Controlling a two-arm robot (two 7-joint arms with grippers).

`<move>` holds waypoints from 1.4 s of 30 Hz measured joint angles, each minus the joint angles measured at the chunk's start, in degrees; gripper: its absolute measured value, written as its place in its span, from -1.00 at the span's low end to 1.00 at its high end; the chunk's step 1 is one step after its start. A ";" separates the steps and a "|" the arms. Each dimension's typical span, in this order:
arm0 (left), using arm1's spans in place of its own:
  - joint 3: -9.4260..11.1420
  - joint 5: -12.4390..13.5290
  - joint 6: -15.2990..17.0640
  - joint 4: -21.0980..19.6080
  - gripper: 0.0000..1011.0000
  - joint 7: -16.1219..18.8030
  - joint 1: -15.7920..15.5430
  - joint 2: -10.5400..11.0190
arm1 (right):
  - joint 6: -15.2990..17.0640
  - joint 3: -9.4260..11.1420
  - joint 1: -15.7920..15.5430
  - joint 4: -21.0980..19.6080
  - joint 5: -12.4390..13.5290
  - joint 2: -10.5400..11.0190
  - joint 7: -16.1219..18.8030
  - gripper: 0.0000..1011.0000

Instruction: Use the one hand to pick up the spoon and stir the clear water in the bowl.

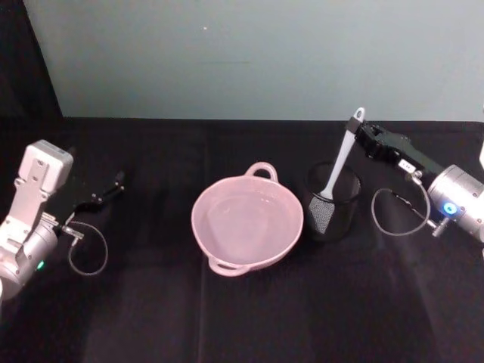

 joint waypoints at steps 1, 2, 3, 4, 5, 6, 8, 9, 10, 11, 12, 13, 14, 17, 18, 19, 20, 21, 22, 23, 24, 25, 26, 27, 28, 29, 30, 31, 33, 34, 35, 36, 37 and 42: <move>0.00 0.00 0.00 0.00 1.00 0.00 0.00 0.00 | 0.01 -0.06 0.03 0.19 0.27 0.12 0.08 -0.78; 0.00 0.00 0.00 0.00 1.00 0.00 0.00 0.00 | 0.00 -0.10 0.04 0.28 0.36 0.16 0.11 -0.78; 0.01 0.00 0.00 0.00 1.00 0.00 0.00 0.00 | 0.00 -0.12 0.05 0.35 0.49 0.19 0.17 -0.78; 0.00 0.00 0.00 0.00 1.00 0.00 0.00 0.00 | -0.01 -0.14 0.06 0.42 0.62 0.20 0.24 -0.78; 0.00 0.00 0.00 0.00 1.00 0.00 0.00 0.00 | -0.05 -0.18 0.06 0.51 0.84 0.24 0.29 -0.78; 0.01 0.00 0.00 0.00 1.00 0.00 0.00 0.00 | -0.07 -0.20 0.06 0.55 0.98 0.25 0.29 -0.78; 0.01 0.00 0.00 0.00 1.00 0.00 0.00 0.00 | -0.15 -0.24 0.06 0.62 1.27 0.26 0.31 -0.78; 0.00 0.00 0.00 0.00 1.00 0.00 0.00 0.00 | -0.17 -0.26 0.06 0.63 1.37 0.26 0.31 -0.78; 0.01 0.00 0.00 0.00 1.00 0.00 0.00 0.00 | -0.18 -0.27 0.06 0.63 1.50 0.27 0.31 -0.78; 0.01 0.00 0.00 0.00 1.00 0.00 0.00 0.00 | -0.18 -0.30 0.06 0.63 1.68 0.30 0.30 -0.78; 0.00 0.00 0.00 0.00 1.00 0.00 0.00 0.00 | -0.18 -0.31 0.05 0.61 1.76 0.31 0.27 -0.78; 0.01 0.00 0.00 0.00 1.00 0.00 0.00 0.00 | -0.18 -0.32 0.04 0.58 1.86 0.33 0.24 -0.78; 0.00 0.00 0.00 0.00 1.00 0.00 0.00 0.00 | -0.18 -0.34 0.02 0.49 2.04 0.36 0.12 -0.78; 0.00 0.00 0.00 0.00 1.00 0.00 0.00 0.00 | -0.18 -0.38 -0.02 0.38 2.23 0.39 -0.09 -0.78; 0.00 0.00 0.00 0.00 1.00 0.00 0.00 0.00 | -0.18 -0.38 -0.09 0.31 2.44 0.42 -0.32 -0.78; 0.01 0.00 0.00 0.00 1.00 0.00 0.00 0.00 | -0.17 -0.36 -0.15 0.27 2.56 0.42 -0.38 -0.78; 0.00 0.00 0.00 0.00 1.00 0.00 0.00 0.00 | -0.12 -0.21 -0.31 0.22 3.04 0.39 -0.47 -0.78; 0.00 0.00 0.00 0.00 1.00 0.00 0.00 0.00 | -0.05 -0.13 -0.38 0.18 3.32 0.37 -0.55 -0.78; 0.01 0.00 0.00 0.00 1.00 0.00 0.00 0.00 | 0.00 -0.04 -0.45 0.15 3.55 0.34 -0.67 -0.78; 0.01 0.00 0.00 0.00 1.00 0.00 0.00 0.00 | 0.06 0.07 -0.54 0.10 3.94 0.32 -0.85 -0.78; 0.00 0.00 0.00 0.00 1.00 0.00 0.00 0.00 | 0.07 0.12 -0.60 0.05 4.13 0.31 -0.89 -0.78; 0.00 0.00 0.00 0.00 1.00 0.00 0.00 0.00 | 0.08 0.17 -0.67 0.00 4.32 0.30 -0.92 -0.78; 0.00 0.00 0.00 0.00 1.00 0.00 0.00 0.00 | 0.09 0.19 -0.72 -0.04 4.45 0.30 -0.96 -0.78; 0.00 0.00 0.00 0.00 1.00 0.00 0.00 0.00 | 0.09 0.19 -0.78 -0.11 4.72 0.31 -1.01 -0.78; 0.00 0.00 0.00 0.00 1.00 0.00 0.00 0.00 | 0.09 0.19 -0.79 -0.12 4.81 0.32 -1.05 -0.78; 0.00 0.00 0.00 0.00 1.00 0.00 0.00 0.00 | 0.09 0.18 -0.79 -0.11 4.86 0.33 -1.10 -0.78; 0.00 0.00 0.00 0.00 1.00 0.00 0.00 0.00 | 0.09 0.11 -0.78 -0.10 4.94 0.37 -1.18 -0.78; 0.01 0.00 0.00 0.00 1.00 0.00 0.00 0.00 | 0.08 0.06 -0.77 -0.08 4.99 0.41 -1.21 -0.78; 0.00 0.00 0.00 0.00 1.00 0.00 0.00 0.00 | 0.08 -0.04 -0.73 -0.01 5.12 0.50 -1.29 -0.78; 0.00 0.00 0.00 0.00 1.00 0.00 0.00 0.00 | 0.07 -0.07 -0.72 0.00 5.16 0.52 -1.31 -0.78; 0.01 0.00 0.00 0.00 1.00 0.00 0.00 0.00 | 0.07 -0.10 -0.71 0.00 5.19 0.54 -1.34 -0.78; 0.00 0.00 0.00 0.00 1.00 0.00 0.00 0.00 | 0.05 -0.15 -0.70 0.01 5.26 0.58 -1.38 -0.78; 0.00 0.00 0.00 0.00 1.00 0.00 0.00 0.00 | 0.05 -0.18 -0.69 0.02 5.29 0.62 -1.39 -0.78; 0.01 0.00 0.00 0.00 1.00 0.00 0.00 0.00 | -0.02 -0.35 -0.57 0.41 5.52 0.75 -1.41 -0.78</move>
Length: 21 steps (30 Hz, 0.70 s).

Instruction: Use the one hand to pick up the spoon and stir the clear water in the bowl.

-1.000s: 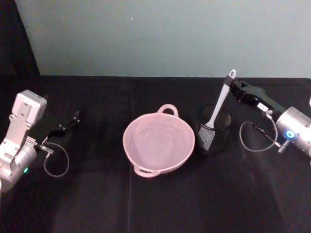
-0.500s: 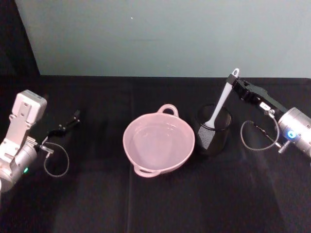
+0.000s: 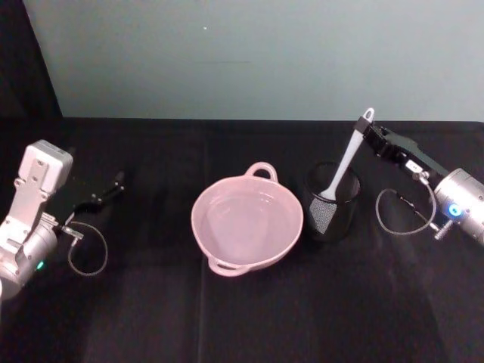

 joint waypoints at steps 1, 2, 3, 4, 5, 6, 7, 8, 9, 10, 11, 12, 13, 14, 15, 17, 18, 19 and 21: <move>0.00 0.00 0.00 0.00 1.00 0.00 0.00 0.00 | -0.03 -0.03 0.05 0.10 0.01 0.00 0.01 -0.78; 0.00 0.00 0.00 0.00 1.00 0.00 0.00 0.00 | -0.06 -0.07 0.08 0.19 0.03 0.00 0.03 -0.78; 0.00 0.00 0.00 0.00 1.00 0.00 0.00 0.00 | -0.10 -0.11 0.11 0.31 0.06 0.00 0.06 -0.78; 0.00 0.00 0.00 0.00 1.00 0.00 0.00 0.00 | -0.17 -0.20 0.18 0.54 0.10 -0.04 0.13 -0.78; 0.00 0.00 0.00 0.00 1.00 0.00 0.00 0.00 | -0.18 -0.25 0.21 0.66 0.11 -0.07 0.17 -0.78; 0.00 0.00 0.00 0.00 1.00 0.00 0.00 0.00 | -0.20 -0.29 0.23 0.77 0.13 -0.09 0.22 -0.78; 0.00 0.00 0.00 0.00 1.00 0.00 0.00 0.00 | -0.22 -0.31 0.24 0.85 0.16 -0.11 0.30 -0.78; 0.00 0.00 0.00 0.00 1.00 0.00 0.00 0.00 | -0.31 -0.38 0.30 1.09 0.20 -0.19 0.47 -0.78; 0.00 0.00 0.00 0.00 1.00 0.00 0.00 0.00 | -0.35 -0.41 0.35 1.22 0.22 -0.23 0.52 -0.78; 0.00 0.00 0.00 0.00 1.00 0.00 0.00 0.00 | -0.40 -0.45 0.40 1.36 0.23 -0.27 0.58 -0.78; 0.00 0.00 0.00 0.00 1.00 0.00 0.00 0.00 | -0.47 -0.48 0.46 1.59 0.29 -0.33 0.71 -0.78; 0.00 0.00 0.00 0.00 1.00 0.00 0.00 0.00 | -0.50 -0.50 0.50 1.70 0.32 -0.37 0.81 -0.78; 0.00 0.00 0.00 0.00 1.00 0.00 0.00 0.00 | -0.53 -0.52 0.53 1.79 0.34 -0.40 0.85 -0.78; 0.00 0.00 0.00 0.00 1.00 0.00 0.00 0.00 | -0.54 -0.54 0.57 1.87 0.33 -0.42 0.86 -0.78; 0.00 0.00 0.00 0.00 1.00 0.00 0.00 0.00 | -0.55 -0.55 0.60 1.95 0.33 -0.43 0.84 -0.73; 0.00 0.00 0.00 0.00 1.00 0.00 0.00 0.00 | -0.59 -0.54 0.60 1.99 0.33 -0.45 0.66 -0.58; 0.00 0.00 0.00 0.00 1.00 0.00 0.00 0.00 | -0.61 -0.51 0.59 1.97 0.33 -0.44 0.54 -0.55; 0.00 0.00 0.00 0.00 1.00 0.00 0.00 0.00 | -0.64 -0.45 0.50 1.84 0.30 -0.40 0.39 -0.50; 0.00 0.00 0.00 0.00 1.00 0.00 0.00 0.00 | -0.74 -0.27 0.19 1.26 0.24 -0.23 -0.10 -0.35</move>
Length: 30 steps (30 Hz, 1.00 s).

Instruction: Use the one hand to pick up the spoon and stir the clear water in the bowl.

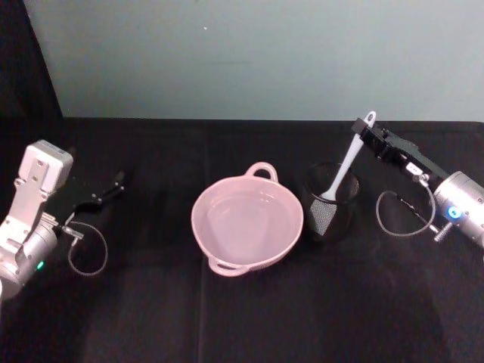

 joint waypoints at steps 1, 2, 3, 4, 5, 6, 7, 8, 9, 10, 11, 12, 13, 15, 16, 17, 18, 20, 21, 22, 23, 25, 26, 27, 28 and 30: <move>0.00 0.00 0.00 0.00 1.00 0.00 0.00 0.00 | -0.06 0.08 -0.17 -0.33 -0.02 0.10 -0.19 -0.33; 0.00 0.00 0.00 0.00 1.00 0.00 0.00 0.00 | -0.12 0.17 -0.39 -0.71 -0.07 0.22 -0.39 -0.27; 0.00 0.00 0.00 0.00 1.00 0.00 0.00 0.00 | -0.17 0.26 -0.59 -1.07 -0.15 0.35 -0.70 -0.23; 0.00 0.00 0.00 0.00 1.00 0.00 0.00 0.00 | -0.37 0.49 -1.10 -2.00 -0.36 0.66 -1.28 -0.11; 0.00 0.00 0.00 0.00 1.00 0.00 0.00 0.00 | -0.49 0.60 -1.36 -2.50 -0.51 0.81 -1.63 -0.06; 0.00 0.00 0.00 0.00 1.00 0.00 0.00 0.00 | -0.76 0.93 -2.00 -3.66 -0.78 1.18 -2.38 0.01; 0.00 0.00 0.00 0.00 1.00 0.00 0.00 0.00 | -0.89 1.12 -2.33 -4.27 -0.89 1.37 -2.67 0.10; 0.00 0.00 0.00 0.00 1.00 0.00 0.00 0.00 | -1.19 1.58 -2.99 -5.54 -0.98 1.72 -3.33 0.14; 0.00 0.00 0.00 0.00 1.00 0.00 0.00 0.00 | -1.19 1.58 -2.99 -5.54 -0.98 1.72 -3.33 0.22; 0.00 0.00 0.00 0.00 1.00 0.00 0.00 0.00 | -1.45 2.05 -3.68 -6.75 -1.03 2.06 -3.89 0.30; 0.00 0.00 0.00 0.00 1.00 0.00 0.00 0.00 | -1.57 2.34 -4.07 -7.41 -1.06 2.24 -4.13 0.34; 0.00 0.00 0.00 0.00 1.00 0.01 0.00 0.00 | -1.69 2.60 -4.39 -7.98 -1.08 2.42 -4.38 0.41; 0.00 0.00 0.00 0.00 1.00 0.00 0.00 0.00 | -1.83 2.86 -4.71 -8.57 -1.11 2.60 -4.65 0.41; 0.00 0.00 0.00 0.00 1.00 0.00 0.00 0.00 | -2.14 3.52 -5.55 -10.11 -1.38 3.09 -5.40 0.56; 0.00 0.00 0.00 0.00 1.00 0.00 0.00 0.00 | -2.36 3.93 -6.20 -11.33 -1.64 3.50 -6.03 0.60; 0.00 0.00 0.00 0.00 1.00 0.00 0.00 0.00 | -2.49 4.17 -6.57 -11.91 -1.81 3.70 -6.27 0.68; 0.00 0.00 0.00 0.00 1.00 0.00 0.00 0.00 | -2.65 4.42 -6.95 -12.58 -1.93 3.88 -6.57 0.73; 0.00 0.00 0.00 0.00 1.00 0.01 0.00 0.00 | -3.20 5.07 -8.48 -14.74 -2.52 4.46 -7.38 0.84; 0.00 0.00 0.00 0.00 1.00 0.00 0.00 0.00 | -3.37 5.31 -9.10 -15.57 -2.77 4.68 -7.63 0.87; 0.00 0.00 0.00 0.00 1.00 0.00 0.00 0.00 | -3.57 5.55 -9.78 -16.45 -2.94 4.88 -7.95 0.95; 0.00 0.00 0.00 0.00 1.00 0.00 0.00 0.00 | -3.92 6.10 -11.31 -18.20 -3.27 5.27 -8.56 0.98; 0.00 0.00 0.00 0.00 1.00 0.00 0.00 0.00 | -4.22 6.70 -13.12 -20.14 -3.52 5.63 -9.21 0.98; 0.00 0.00 0.00 0.00 1.00 0.00 0.00 0.00 | -4.43 7.16 -14.73 -21.69 -3.72 5.90 -9.72 0.98; 0.00 0.00 0.00 0.00 1.00 0.00 0.00 0.00 | -4.57 7.39 -15.66 -22.52 -3.79 6.03 -9.95 0.98; 0.00 0.00 0.00 0.00 1.00 0.00 0.00 0.00 | -4.92 7.92 -17.92 -24.28 -4.02 6.21 -10.49 0.98; 0.00 0.00 0.00 0.00 1.00 0.00 0.00 0.00 | -5.19 8.18 -19.68 -25.50 -4.38 6.32 -10.89 0.98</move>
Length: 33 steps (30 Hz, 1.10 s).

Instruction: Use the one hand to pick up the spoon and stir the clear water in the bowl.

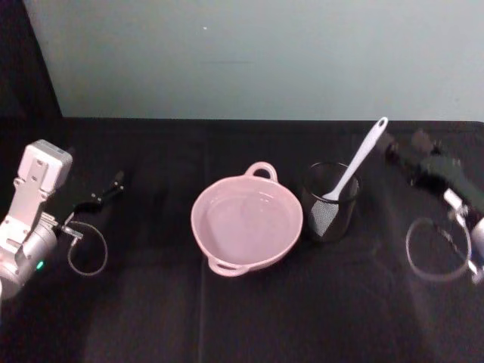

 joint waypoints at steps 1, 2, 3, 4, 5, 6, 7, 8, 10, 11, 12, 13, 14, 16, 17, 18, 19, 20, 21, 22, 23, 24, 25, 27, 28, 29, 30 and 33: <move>0.00 0.00 0.00 0.00 1.00 0.00 0.00 0.00 | -0.17 0.17 -1.33 -0.82 -0.31 0.09 -0.28 0.98; 0.00 0.00 0.00 0.00 1.00 0.00 0.00 0.00 | -0.44 0.40 -3.07 -1.86 -0.82 0.17 -0.67 0.98; 0.00 0.00 0.00 0.00 1.00 0.00 0.00 0.00 | -0.61 0.58 -4.02 -2.35 -1.04 0.19 -0.90 0.98; 0.00 0.00 0.00 0.00 1.00 0.00 0.00 0.00 | -0.79 0.74 -4.88 -2.71 -1.30 0.19 -1.08 0.98; 0.00 0.01 0.00 0.00 1.00 0.00 0.00 0.00 | -1.01 0.92 -5.67 -3.04 -1.56 0.19 -1.31 0.98; 0.00 0.00 0.00 0.00 1.00 0.00 0.00 0.00 | -1.47 1.26 -6.90 -3.34 -2.18 0.11 -1.91 0.98; 0.00 0.01 0.00 0.00 1.00 0.00 0.00 0.00 | -1.67 1.40 -7.41 -3.37 -2.55 0.04 -2.21 0.98; 0.00 0.00 0.00 0.00 1.00 0.00 0.00 0.00 | -2.04 1.59 -8.04 -3.34 -3.63 -0.12 -3.16 0.98; 0.00 0.01 0.00 0.00 1.00 0.00 0.00 0.00 | -2.40 1.66 -8.27 -2.95 -5.24 -0.31 -4.48 0.98; 0.00 0.00 0.00 0.00 1.00 0.00 0.00 0.00 | -2.62 1.62 -8.17 -2.32 -7.09 -0.57 -5.94 0.98; 0.00 0.00 0.00 0.00 1.00 0.00 0.00 0.00 | -2.69 1.54 -7.99 -2.00 -8.06 -0.71 -6.68 0.98; 0.00 0.00 0.00 0.00 1.00 0.00 0.00 0.00 | -2.73 1.41 -7.69 -1.63 -9.03 -0.85 -7.41 0.98; 0.00 0.01 0.00 0.00 1.00 0.00 0.00 0.00 | -2.75 1.05 -6.89 -0.82 -11.37 -1.14 -9.09 0.98; 0.00 0.00 0.00 0.00 1.00 0.00 0.00 0.00 | -2.64 0.57 -5.92 -0.01 -13.33 -1.38 -10.40 0.98; 0.00 0.00 0.00 0.00 1.00 0.00 0.00 0.00 | -2.51 0.24 -5.24 0.55 -14.34 -1.53 -10.97 0.98; 0.00 0.00 0.00 0.00 1.00 0.00 -0.01 0.00 | -1.99 -0.50 -3.69 1.80 -16.65 -1.78 -12.22 0.98; 0.00 0.00 0.00 0.00 1.00 0.00 0.00 0.00 | -1.70 -0.89 -2.90 2.43 -17.72 -1.90 -12.78 0.98; 0.00 0.00 0.00 0.00 1.00 0.00 0.00 0.00 | -1.41 -1.29 -2.01 3.08 -18.84 -2.07 -13.26 0.98; 0.00 0.00 0.00 0.00 1.00 0.00 0.00 0.00 | -0.87 -2.08 -0.27 4.71 -20.80 -2.44 -14.02 0.98; 0.00 0.00 0.00 0.00 1.00 0.00 0.00 0.00 | -0.74 -2.40 0.57 5.49 -21.70 -2.67 -14.39 0.98; 0.00 0.00 0.00 0.00 1.00 0.00 0.00 0.00 | -0.70 -2.62 1.16 6.12 -22.43 -2.86 -14.69 0.98; 0.00 0.00 0.00 0.00 1.00 0.00 0.00 0.00 | -0.65 -2.96 2.15 7.04 -23.35 -3.13 -15.08 0.98; 0.00 0.00 0.00 0.00 1.00 0.00 0.00 0.00 | -0.62 -3.70 3.92 9.05 -25.27 -3.72 -15.69 0.98; 0.00 0.00 0.00 0.00 1.00 0.00 0.00 -0.01 | -0.83 -4.42 5.64 11.14 -26.90 -4.34 -16.05 0.98; 0.00 0.00 0.00 0.00 1.00 0.00 0.00 0.00 | -1.29 -5.10 7.17 13.07 -28.58 -4.91 -16.30 0.98; 0.00 0.00 -0.01 0.00 1.00 0.00 0.00 -0.01 | -1.57 -5.46 7.96 13.95 -29.44 -5.16 -16.39 0.98; 0.00 0.00 0.00 0.00 1.00 0.00 0.00 0.00 | -2.08 -6.16 9.28 15.64 -31.10 -5.57 -16.73 0.98; 0.00 0.00 0.00 0.00 1.00 0.00 0.00 0.00 | -3.07 -7.38 11.25 18.14 -34.15 -6.20 -17.40 0.98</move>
